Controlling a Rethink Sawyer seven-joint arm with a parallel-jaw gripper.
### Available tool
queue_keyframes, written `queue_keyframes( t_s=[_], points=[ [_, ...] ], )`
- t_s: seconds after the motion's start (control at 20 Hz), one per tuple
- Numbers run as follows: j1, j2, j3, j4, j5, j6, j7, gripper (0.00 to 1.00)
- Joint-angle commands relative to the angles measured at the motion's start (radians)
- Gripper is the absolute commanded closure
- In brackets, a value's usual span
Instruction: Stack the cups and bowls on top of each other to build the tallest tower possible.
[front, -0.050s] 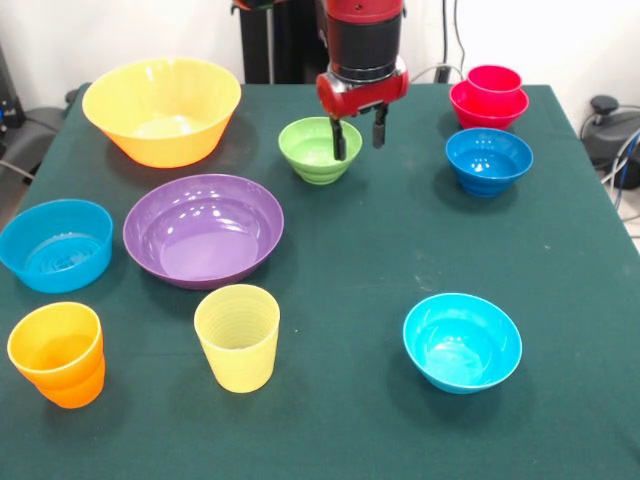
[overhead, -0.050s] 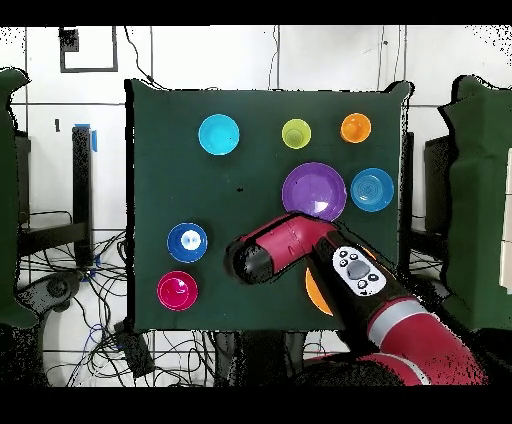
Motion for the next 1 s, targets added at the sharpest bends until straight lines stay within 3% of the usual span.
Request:
queue_keyframes(
  t_s=[0.05,1.0],
  points=[
    [-0.002,0.019,0.053,-0.087,-0.025,0.072,-0.181,0.0],
    [0.018,0.007,0.021,-0.07,-0.057,0.03,-0.128,0.0]
  ],
)
